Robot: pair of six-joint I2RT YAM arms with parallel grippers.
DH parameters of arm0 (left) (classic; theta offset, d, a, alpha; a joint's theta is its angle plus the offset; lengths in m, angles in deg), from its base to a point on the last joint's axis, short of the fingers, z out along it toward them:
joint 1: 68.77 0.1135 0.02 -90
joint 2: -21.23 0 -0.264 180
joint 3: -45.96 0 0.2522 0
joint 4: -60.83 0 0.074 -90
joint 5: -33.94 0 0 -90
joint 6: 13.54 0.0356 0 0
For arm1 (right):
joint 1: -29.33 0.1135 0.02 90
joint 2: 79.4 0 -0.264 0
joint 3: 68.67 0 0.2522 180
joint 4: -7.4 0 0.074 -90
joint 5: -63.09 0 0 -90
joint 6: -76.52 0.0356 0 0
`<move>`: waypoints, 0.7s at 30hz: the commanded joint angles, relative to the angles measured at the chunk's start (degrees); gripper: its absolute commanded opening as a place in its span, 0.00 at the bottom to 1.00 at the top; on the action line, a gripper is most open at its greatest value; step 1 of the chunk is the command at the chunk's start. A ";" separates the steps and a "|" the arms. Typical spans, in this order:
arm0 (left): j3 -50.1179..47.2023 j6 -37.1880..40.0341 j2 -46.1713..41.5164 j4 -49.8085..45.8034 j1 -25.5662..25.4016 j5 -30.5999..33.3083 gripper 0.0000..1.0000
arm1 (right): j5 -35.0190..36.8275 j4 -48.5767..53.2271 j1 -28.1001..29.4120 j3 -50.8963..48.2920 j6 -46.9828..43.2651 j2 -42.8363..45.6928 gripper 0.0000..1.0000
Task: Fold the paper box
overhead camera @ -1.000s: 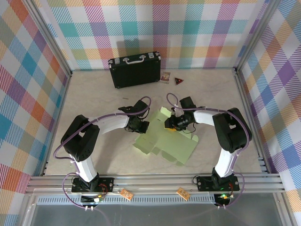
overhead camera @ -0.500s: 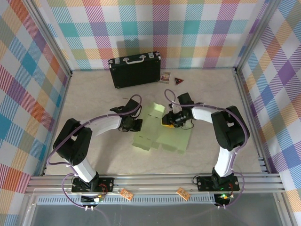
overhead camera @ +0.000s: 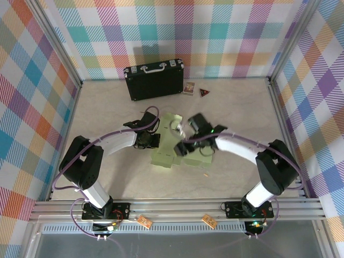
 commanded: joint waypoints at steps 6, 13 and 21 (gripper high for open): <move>-1.50 0.79 -0.41 0.18 0.46 -0.87 0.00 | 10.50 -2.24 6.27 -3.27 -18.89 -0.85 0.69; -1.85 0.92 -0.50 0.12 0.42 -1.05 0.00 | 14.85 -1.76 8.12 -1.06 -22.47 -5.00 0.72; -1.76 0.98 -0.19 0.21 0.42 -1.40 0.00 | 18.01 -3.54 9.24 -0.04 -24.93 -7.88 0.73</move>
